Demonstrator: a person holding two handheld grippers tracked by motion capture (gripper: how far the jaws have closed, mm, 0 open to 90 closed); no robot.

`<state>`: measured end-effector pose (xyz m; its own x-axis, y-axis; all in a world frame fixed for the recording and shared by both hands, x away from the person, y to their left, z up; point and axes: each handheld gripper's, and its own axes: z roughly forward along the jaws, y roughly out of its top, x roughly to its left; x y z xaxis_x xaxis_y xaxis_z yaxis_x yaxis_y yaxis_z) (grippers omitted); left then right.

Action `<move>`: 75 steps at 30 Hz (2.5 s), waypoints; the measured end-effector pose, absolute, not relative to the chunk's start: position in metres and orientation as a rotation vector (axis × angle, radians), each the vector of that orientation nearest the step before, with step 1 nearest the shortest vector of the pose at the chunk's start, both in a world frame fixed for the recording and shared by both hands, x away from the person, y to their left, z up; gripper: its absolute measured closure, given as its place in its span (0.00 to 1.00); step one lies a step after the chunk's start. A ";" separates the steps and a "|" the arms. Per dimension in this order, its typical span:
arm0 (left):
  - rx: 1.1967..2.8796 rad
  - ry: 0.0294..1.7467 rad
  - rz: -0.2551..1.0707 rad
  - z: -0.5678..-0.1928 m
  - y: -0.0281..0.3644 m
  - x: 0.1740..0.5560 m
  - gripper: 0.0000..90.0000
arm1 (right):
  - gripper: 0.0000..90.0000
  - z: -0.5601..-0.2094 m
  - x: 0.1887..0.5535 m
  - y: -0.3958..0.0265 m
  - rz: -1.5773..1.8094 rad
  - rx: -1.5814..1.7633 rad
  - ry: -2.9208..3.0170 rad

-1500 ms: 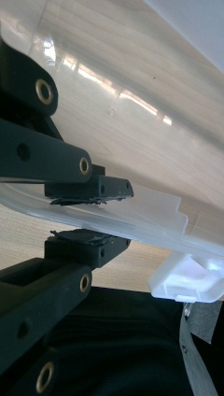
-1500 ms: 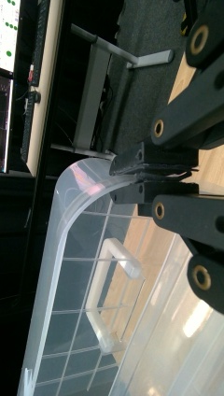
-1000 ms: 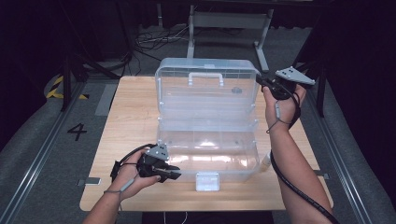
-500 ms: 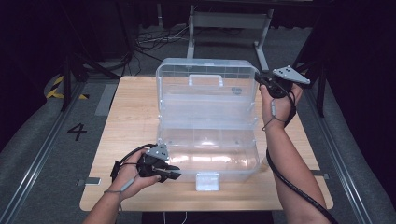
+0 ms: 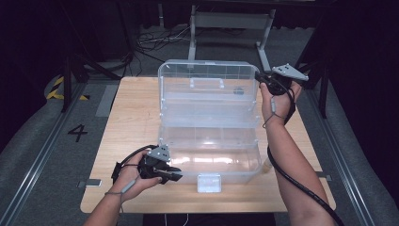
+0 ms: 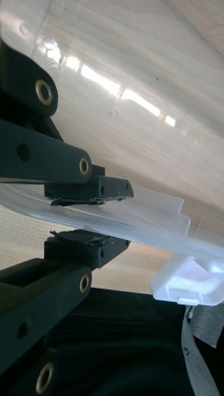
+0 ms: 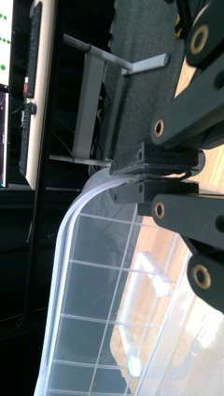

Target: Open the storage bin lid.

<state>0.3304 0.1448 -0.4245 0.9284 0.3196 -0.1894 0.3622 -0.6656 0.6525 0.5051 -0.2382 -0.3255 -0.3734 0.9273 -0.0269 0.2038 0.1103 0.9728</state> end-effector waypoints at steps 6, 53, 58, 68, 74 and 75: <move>2.340 0.485 -0.077 -0.425 0.145 0.330 0.84 | 0.95 -0.329 0.512 -0.238 1.315 1.124 1.696; 2.338 0.483 -0.081 -0.425 0.146 0.331 0.85 | 0.94 -0.359 0.556 -0.242 1.333 1.170 1.740; 2.338 0.481 -0.081 -0.425 0.146 0.331 0.85 | 0.93 -0.362 0.558 -0.241 1.318 1.161 1.746; 2.335 0.482 -0.083 -0.426 0.146 0.331 0.85 | 0.93 -0.372 0.567 -0.242 1.307 1.166 1.762; 2.331 0.482 -0.087 -0.426 0.146 0.331 0.84 | 1.00 -0.376 0.569 -0.245 1.295 1.149 1.775; 2.338 0.484 -0.092 -0.425 0.146 0.331 0.84 | 1.00 -0.375 0.570 -0.248 1.276 1.161 1.782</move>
<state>0.3312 0.1464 -0.4255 0.9264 0.3165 -0.2038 0.3693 -0.6589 0.6553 0.5695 -0.2484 -0.3753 -0.3968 0.9178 -0.0107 0.2857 0.1346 0.9488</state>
